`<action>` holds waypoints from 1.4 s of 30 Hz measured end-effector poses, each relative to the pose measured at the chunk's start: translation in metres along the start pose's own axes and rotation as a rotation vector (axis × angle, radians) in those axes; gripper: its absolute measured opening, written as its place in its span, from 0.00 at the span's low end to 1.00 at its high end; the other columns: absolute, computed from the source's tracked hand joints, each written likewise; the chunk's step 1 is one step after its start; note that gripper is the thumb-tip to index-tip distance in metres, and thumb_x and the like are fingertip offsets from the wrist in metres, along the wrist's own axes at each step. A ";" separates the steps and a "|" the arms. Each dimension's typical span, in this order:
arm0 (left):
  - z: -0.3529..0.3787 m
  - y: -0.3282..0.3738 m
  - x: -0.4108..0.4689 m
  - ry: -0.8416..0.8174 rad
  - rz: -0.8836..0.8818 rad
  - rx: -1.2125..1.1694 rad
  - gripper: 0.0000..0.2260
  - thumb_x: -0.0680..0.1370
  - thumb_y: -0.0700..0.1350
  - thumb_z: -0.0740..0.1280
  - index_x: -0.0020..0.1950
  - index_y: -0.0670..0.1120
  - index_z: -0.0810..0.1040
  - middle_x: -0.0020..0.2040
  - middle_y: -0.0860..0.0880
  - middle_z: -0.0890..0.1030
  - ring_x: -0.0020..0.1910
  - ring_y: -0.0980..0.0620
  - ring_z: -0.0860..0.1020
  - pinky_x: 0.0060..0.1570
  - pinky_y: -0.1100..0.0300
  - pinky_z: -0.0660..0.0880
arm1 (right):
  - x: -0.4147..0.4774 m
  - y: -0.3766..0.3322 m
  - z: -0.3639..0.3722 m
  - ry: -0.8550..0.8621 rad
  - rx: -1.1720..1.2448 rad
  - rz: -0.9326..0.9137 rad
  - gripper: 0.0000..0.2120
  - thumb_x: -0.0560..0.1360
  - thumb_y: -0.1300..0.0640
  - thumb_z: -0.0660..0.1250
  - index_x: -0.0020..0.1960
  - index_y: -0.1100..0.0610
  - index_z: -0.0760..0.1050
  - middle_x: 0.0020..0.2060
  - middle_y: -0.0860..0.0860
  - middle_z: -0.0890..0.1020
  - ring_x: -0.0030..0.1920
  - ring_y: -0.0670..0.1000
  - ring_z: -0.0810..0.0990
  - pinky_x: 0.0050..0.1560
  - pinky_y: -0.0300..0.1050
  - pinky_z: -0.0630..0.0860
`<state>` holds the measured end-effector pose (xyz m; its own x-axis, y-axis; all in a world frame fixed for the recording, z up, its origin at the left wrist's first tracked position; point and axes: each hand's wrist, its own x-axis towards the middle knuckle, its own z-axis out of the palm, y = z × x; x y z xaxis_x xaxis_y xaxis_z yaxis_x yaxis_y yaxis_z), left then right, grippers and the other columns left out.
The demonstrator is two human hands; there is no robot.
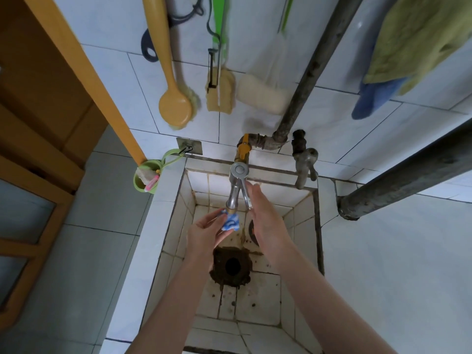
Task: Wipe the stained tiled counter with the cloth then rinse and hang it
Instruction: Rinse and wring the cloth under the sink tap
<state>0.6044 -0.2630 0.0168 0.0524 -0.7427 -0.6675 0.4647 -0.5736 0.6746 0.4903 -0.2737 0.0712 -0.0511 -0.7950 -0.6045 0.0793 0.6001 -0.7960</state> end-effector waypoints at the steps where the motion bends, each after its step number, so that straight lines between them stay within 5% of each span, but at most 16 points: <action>1: 0.002 0.002 -0.001 0.005 0.007 0.013 0.07 0.73 0.34 0.66 0.48 0.42 0.78 0.44 0.44 0.82 0.35 0.53 0.83 0.32 0.67 0.78 | -0.006 -0.009 -0.001 -0.041 -0.029 -0.022 0.25 0.79 0.39 0.50 0.73 0.47 0.61 0.70 0.45 0.65 0.72 0.49 0.62 0.64 0.37 0.63; 4: 0.006 0.008 -0.005 0.009 0.000 -0.001 0.07 0.73 0.34 0.66 0.49 0.41 0.78 0.43 0.45 0.81 0.34 0.54 0.82 0.32 0.67 0.78 | -0.025 -0.033 -0.001 -0.087 -0.124 0.019 0.27 0.80 0.41 0.46 0.72 0.55 0.63 0.61 0.46 0.72 0.69 0.53 0.67 0.56 0.35 0.66; 8: 0.006 0.016 -0.010 -0.027 -0.011 -0.019 0.07 0.74 0.34 0.65 0.50 0.40 0.78 0.44 0.43 0.81 0.33 0.54 0.83 0.33 0.67 0.78 | -0.033 -0.040 -0.004 -0.154 -0.202 0.069 0.32 0.79 0.39 0.46 0.72 0.61 0.60 0.69 0.56 0.68 0.68 0.55 0.68 0.64 0.40 0.64; 12: 0.003 0.021 -0.014 -0.071 -0.030 -0.023 0.06 0.74 0.35 0.65 0.48 0.41 0.78 0.45 0.42 0.82 0.35 0.52 0.83 0.37 0.64 0.80 | -0.041 -0.051 0.002 -0.150 -0.268 0.111 0.31 0.81 0.42 0.42 0.74 0.62 0.56 0.60 0.62 0.76 0.44 0.42 0.80 0.33 0.24 0.72; 14: 0.001 0.023 -0.015 -0.076 -0.035 -0.021 0.07 0.74 0.35 0.66 0.51 0.40 0.78 0.46 0.41 0.82 0.36 0.51 0.83 0.39 0.63 0.80 | -0.034 -0.041 -0.001 -0.132 -0.250 0.049 0.30 0.81 0.43 0.43 0.75 0.62 0.55 0.69 0.62 0.67 0.65 0.52 0.72 0.60 0.34 0.71; 16: -0.002 0.024 -0.016 -0.068 -0.038 -0.005 0.07 0.74 0.35 0.66 0.51 0.40 0.79 0.47 0.41 0.82 0.38 0.49 0.83 0.39 0.62 0.80 | -0.037 -0.039 0.004 -0.149 -0.344 0.015 0.30 0.81 0.43 0.44 0.75 0.62 0.52 0.74 0.58 0.59 0.73 0.57 0.59 0.72 0.47 0.58; 19: -0.005 0.025 -0.018 -0.064 -0.037 0.040 0.07 0.74 0.36 0.65 0.51 0.42 0.79 0.48 0.41 0.82 0.43 0.47 0.83 0.40 0.62 0.80 | -0.038 -0.042 0.020 -0.139 -0.373 0.070 0.33 0.79 0.37 0.40 0.77 0.56 0.43 0.76 0.54 0.55 0.72 0.56 0.61 0.65 0.46 0.61; 23: -0.010 0.031 -0.025 -0.090 -0.004 0.103 0.09 0.75 0.36 0.65 0.53 0.41 0.78 0.49 0.41 0.82 0.44 0.47 0.82 0.41 0.62 0.80 | -0.032 -0.038 0.021 -0.131 -0.368 0.111 0.35 0.77 0.34 0.39 0.77 0.53 0.42 0.76 0.55 0.54 0.74 0.57 0.59 0.70 0.51 0.58; 30: -0.022 0.042 -0.049 -0.118 -0.002 0.240 0.07 0.75 0.36 0.65 0.52 0.42 0.79 0.50 0.41 0.81 0.47 0.46 0.81 0.40 0.64 0.80 | -0.043 -0.023 -0.002 -0.149 -0.186 0.030 0.26 0.79 0.38 0.47 0.72 0.50 0.63 0.73 0.53 0.62 0.72 0.54 0.61 0.69 0.49 0.58; 34: -0.026 0.046 -0.068 -0.201 -0.067 0.367 0.07 0.75 0.38 0.65 0.51 0.45 0.80 0.51 0.41 0.82 0.47 0.47 0.82 0.41 0.62 0.80 | -0.052 0.008 -0.019 -0.229 -0.377 -0.165 0.22 0.78 0.56 0.61 0.71 0.53 0.62 0.70 0.50 0.66 0.68 0.47 0.65 0.57 0.28 0.64; 36: -0.025 0.046 -0.075 -0.227 -0.108 0.361 0.07 0.75 0.38 0.66 0.51 0.44 0.80 0.50 0.41 0.82 0.47 0.47 0.82 0.39 0.62 0.79 | -0.059 0.016 -0.024 -0.341 -0.420 -0.164 0.30 0.73 0.61 0.68 0.72 0.52 0.61 0.67 0.47 0.68 0.68 0.45 0.66 0.60 0.31 0.64; 39: -0.023 0.045 -0.086 -0.266 -0.168 0.300 0.09 0.74 0.38 0.66 0.54 0.40 0.79 0.50 0.39 0.82 0.47 0.46 0.82 0.37 0.62 0.80 | -0.065 0.029 -0.028 -0.416 -0.568 -0.209 0.25 0.70 0.60 0.72 0.64 0.53 0.68 0.55 0.42 0.75 0.54 0.36 0.75 0.57 0.30 0.72; 42: -0.022 0.043 -0.094 -0.302 -0.167 0.256 0.10 0.75 0.37 0.64 0.55 0.40 0.79 0.51 0.39 0.82 0.46 0.47 0.82 0.36 0.63 0.79 | -0.067 0.035 -0.036 -0.316 -0.529 -0.222 0.21 0.69 0.56 0.73 0.61 0.57 0.73 0.54 0.49 0.79 0.53 0.44 0.77 0.61 0.44 0.74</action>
<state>0.6386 -0.2105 0.1020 -0.2844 -0.6781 -0.6777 0.2087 -0.7337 0.6466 0.4603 -0.1959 0.0823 0.2914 -0.8444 -0.4495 -0.4038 0.3174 -0.8580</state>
